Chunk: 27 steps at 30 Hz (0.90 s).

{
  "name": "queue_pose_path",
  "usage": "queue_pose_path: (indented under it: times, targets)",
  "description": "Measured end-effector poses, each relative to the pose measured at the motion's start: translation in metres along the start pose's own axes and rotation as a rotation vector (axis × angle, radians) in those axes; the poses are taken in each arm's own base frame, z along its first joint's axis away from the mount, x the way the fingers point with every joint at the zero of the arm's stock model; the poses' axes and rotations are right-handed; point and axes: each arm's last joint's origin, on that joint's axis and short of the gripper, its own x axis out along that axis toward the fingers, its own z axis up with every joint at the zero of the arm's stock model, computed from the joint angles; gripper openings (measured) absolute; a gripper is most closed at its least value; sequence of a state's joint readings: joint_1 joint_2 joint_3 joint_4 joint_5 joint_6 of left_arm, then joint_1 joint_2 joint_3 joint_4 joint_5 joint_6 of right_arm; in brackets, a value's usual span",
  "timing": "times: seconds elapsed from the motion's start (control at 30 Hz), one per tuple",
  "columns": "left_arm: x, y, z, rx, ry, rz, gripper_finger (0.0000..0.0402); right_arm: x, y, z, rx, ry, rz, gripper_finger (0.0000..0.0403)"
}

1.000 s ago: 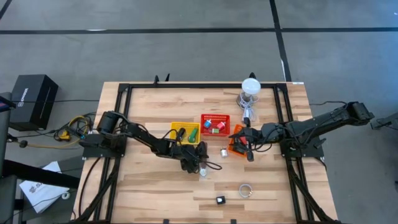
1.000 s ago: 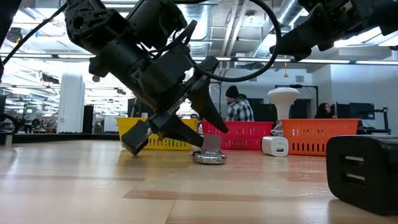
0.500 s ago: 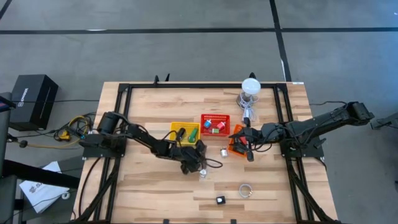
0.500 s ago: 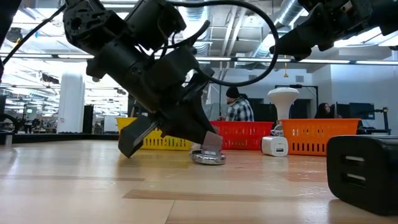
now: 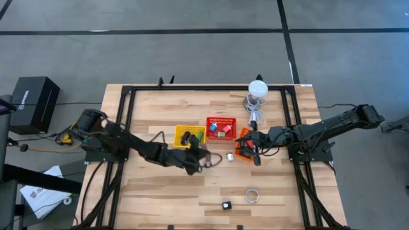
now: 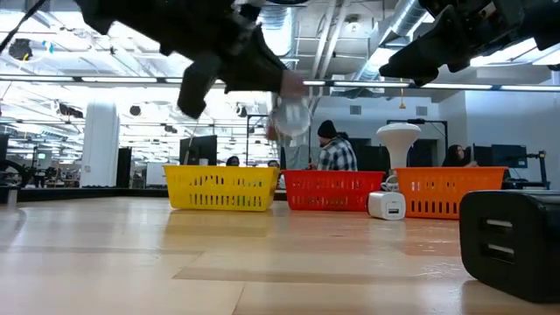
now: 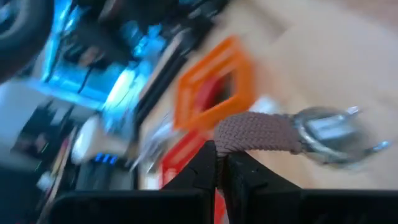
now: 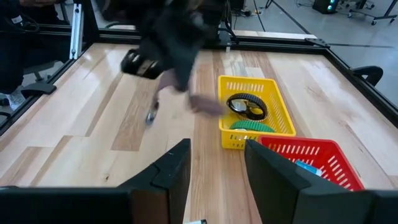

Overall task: Pick & Place Office items
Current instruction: Put the brown watch into the yellow bin

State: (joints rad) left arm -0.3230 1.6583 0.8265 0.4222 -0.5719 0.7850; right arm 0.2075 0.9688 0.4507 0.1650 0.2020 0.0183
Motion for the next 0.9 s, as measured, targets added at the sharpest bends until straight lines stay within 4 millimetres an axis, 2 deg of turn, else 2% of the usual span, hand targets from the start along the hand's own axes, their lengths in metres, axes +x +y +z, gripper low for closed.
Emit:
queue_pose_path:
  times: [0.2,0.33,0.53,0.67,0.9]
  targets:
    - [-0.029,0.017,-0.026,-0.174,0.112,0.1,0.0005,0.0,0.0,0.0,-0.001,0.004,0.0,0.0143]
    - [-0.043,0.012,-0.054,-0.338,0.157,0.103,0.0005,0.0,0.0,0.0,-0.001,0.004,0.0,0.0143]
    - [-0.054,-0.003,-0.093,-0.454,0.243,0.112,0.0007,0.0,0.0,0.0,0.0,0.002,0.0,0.0142]
    - [-0.054,-0.006,-0.104,-0.519,0.269,0.122,0.0008,0.0,0.0,0.0,0.0,0.0,0.0,0.0143]
    - [-0.053,-0.004,-0.105,-0.583,0.266,0.143,0.0008,0.0,0.0,0.0,0.0,0.001,0.0,0.0142]
